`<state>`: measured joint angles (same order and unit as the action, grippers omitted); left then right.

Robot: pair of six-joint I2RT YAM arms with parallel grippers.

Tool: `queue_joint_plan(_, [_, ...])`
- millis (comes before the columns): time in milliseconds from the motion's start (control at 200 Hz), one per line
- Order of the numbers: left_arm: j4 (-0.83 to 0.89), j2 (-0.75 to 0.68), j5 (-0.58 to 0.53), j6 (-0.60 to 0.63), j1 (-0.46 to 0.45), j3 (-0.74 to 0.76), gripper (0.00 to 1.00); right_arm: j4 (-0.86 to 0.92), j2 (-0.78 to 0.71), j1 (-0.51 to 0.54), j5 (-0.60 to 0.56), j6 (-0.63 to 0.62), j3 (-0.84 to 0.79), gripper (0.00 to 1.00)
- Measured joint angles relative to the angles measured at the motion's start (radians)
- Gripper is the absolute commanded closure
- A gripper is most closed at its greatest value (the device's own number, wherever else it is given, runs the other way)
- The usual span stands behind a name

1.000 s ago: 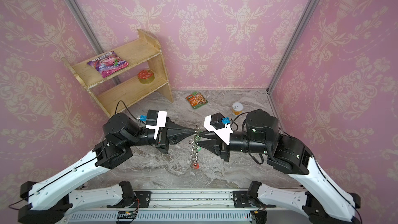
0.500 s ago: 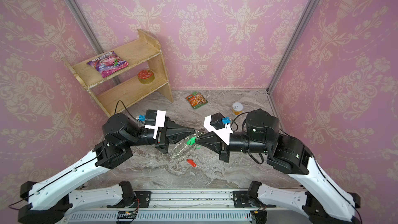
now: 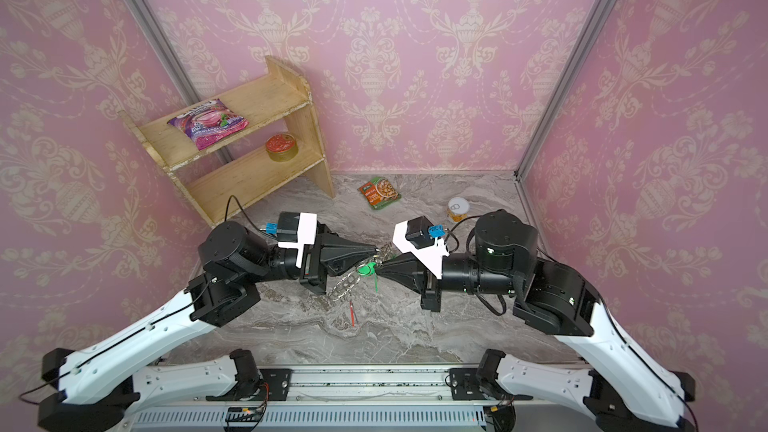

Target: Put the keys on the keyring

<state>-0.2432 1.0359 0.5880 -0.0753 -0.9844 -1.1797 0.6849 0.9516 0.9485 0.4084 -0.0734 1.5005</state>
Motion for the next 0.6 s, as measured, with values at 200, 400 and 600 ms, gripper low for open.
queue_joint_plan(200, [-0.06, 0.007, 0.0, -0.034, 0.0, 0.023, 1.0, -0.031, 0.019, 0.0, 0.022, 0.017, -0.008, 1.0])
queue_joint_plan(400, [-0.109, 0.013, 0.002, -0.07, 0.002, 0.037, 1.0, -0.046, 0.039, -0.005, 0.032, 0.023, -0.006, 1.0])
queue_joint_plan(600, [-0.119, 0.013, 0.002, -0.077, 0.002, 0.039, 1.0, -0.043, 0.04, -0.005, 0.029, 0.023, 0.001, 0.92])
